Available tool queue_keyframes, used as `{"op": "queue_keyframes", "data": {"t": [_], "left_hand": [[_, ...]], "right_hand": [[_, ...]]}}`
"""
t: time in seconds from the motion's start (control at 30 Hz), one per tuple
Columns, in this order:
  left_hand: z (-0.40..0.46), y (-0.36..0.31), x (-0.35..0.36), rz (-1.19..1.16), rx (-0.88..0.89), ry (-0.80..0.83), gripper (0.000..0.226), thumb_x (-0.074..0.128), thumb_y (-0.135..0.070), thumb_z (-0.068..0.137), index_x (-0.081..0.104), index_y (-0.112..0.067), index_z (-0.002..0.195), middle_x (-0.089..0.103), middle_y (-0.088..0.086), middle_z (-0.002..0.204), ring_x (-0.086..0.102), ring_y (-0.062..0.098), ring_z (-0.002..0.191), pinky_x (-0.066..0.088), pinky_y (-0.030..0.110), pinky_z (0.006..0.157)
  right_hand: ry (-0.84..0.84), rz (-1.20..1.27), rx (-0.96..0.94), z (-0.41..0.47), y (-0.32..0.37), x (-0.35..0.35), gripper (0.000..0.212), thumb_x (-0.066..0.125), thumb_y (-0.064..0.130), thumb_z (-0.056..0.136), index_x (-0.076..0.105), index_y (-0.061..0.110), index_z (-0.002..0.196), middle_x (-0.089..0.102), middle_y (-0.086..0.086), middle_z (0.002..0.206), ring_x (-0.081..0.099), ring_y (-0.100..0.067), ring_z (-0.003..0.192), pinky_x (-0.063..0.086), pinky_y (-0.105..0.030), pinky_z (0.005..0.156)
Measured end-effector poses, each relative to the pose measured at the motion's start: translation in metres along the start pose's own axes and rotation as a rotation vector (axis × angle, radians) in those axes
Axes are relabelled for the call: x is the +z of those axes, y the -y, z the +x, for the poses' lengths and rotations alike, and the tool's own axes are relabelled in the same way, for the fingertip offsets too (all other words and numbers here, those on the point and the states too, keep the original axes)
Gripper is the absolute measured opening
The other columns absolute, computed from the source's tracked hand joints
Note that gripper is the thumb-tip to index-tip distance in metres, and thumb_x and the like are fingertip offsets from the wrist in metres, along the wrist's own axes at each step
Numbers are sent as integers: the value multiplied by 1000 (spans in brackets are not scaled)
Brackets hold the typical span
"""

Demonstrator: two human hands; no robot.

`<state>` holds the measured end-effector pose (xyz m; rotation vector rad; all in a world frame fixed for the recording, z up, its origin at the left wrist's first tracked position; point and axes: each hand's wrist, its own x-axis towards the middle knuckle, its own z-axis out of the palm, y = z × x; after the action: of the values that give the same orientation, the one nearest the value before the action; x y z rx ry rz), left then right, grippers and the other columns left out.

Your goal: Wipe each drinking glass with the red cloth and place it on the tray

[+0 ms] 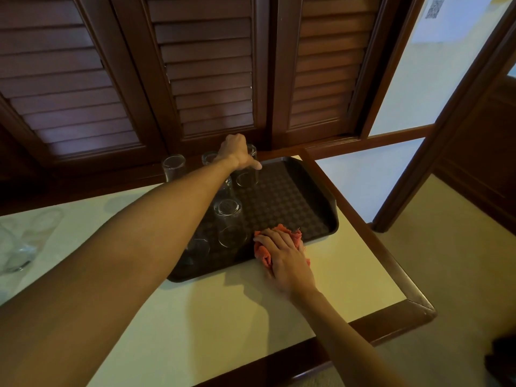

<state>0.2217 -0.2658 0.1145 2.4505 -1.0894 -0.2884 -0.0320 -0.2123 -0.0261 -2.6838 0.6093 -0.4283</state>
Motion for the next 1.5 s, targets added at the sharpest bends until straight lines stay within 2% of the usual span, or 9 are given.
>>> {"op": "queue_keyframes", "data": {"t": [0.2, 0.37, 0.43, 0.5, 0.63, 0.73, 0.87, 1.07, 1.5], "left_hand": [[-42, 12, -40, -177, 96, -197, 61, 88, -40, 81, 67, -9, 130, 69, 7, 129, 65, 21, 119, 52, 32, 100], [-127, 61, -84, -375, 138, -373, 24, 85, -27, 86, 77, -15, 105, 75, -6, 94, 70, 3, 87, 57, 19, 88], [-166, 95, -96, -427, 110, -457, 13, 83, -24, 88, 76, -20, 98, 70, -17, 83, 65, -8, 77, 54, 8, 80], [-203, 131, -105, -453, 74, -567, 8, 82, -20, 89, 75, -23, 93, 67, -22, 79, 64, -12, 72, 54, 10, 77], [-271, 201, -121, -383, -72, -780, 5, 80, -18, 89, 75, -18, 91, 72, -12, 84, 68, 7, 73, 54, 26, 73], [-312, 250, -133, -218, -233, -890, 14, 79, -18, 88, 71, -12, 98, 72, 0, 98, 67, 22, 88, 48, 30, 74], [-344, 300, -144, -171, -481, -856, 49, 83, -23, 85, 54, -8, 122, 53, 9, 126, 58, 30, 113, 50, 39, 83], [-351, 336, -135, -224, -717, -572, 91, 83, -45, 84, 33, -3, 147, 45, 19, 146, 55, 40, 130, 49, 52, 99], [-345, 373, -122, -442, -552, -667, 74, 84, -32, 87, 50, -2, 146, 62, 20, 142, 58, 38, 132, 45, 41, 106]], "right_hand": [[28, -13, 39, -1, 5, -6, 51, 32, 49, 98, 46, 32, 145, 48, 8, 151, 32, -17, 148, 13, -48, 126], [-334, 11, 66, -17, 20, -13, 40, 37, 34, 94, 60, 20, 124, 64, -1, 120, 59, -27, 117, 36, -62, 110], [-446, 35, 53, -23, 36, -9, 36, 40, 32, 93, 61, 18, 119, 63, -2, 114, 60, -27, 108, 42, -61, 101], [-463, 113, 7, -24, 68, 1, 31, 40, 30, 94, 61, 19, 115, 61, 1, 107, 59, -26, 99, 43, -53, 94], [-362, 261, -109, -22, 161, 39, 22, 41, 31, 97, 59, 30, 109, 54, 16, 102, 50, -4, 97, 42, -45, 98], [-243, 301, -199, -20, 225, 73, 21, 39, 31, 100, 59, 32, 107, 58, 14, 101, 54, -6, 97, 37, -39, 103], [-143, 204, -329, -19, 276, 106, 21, 47, 26, 93, 57, 33, 110, 63, 11, 103, 59, -15, 97, 34, -40, 102], [-158, 29, -330, -18, 283, 119, 30, 69, 24, 86, 58, 34, 112, 65, 13, 104, 63, -13, 98, 48, -48, 100], [-57, -30, -267, -20, 290, 116, 31, 61, 26, 95, 58, 28, 126, 62, 7, 121, 54, -17, 117, 33, -49, 114]]}}
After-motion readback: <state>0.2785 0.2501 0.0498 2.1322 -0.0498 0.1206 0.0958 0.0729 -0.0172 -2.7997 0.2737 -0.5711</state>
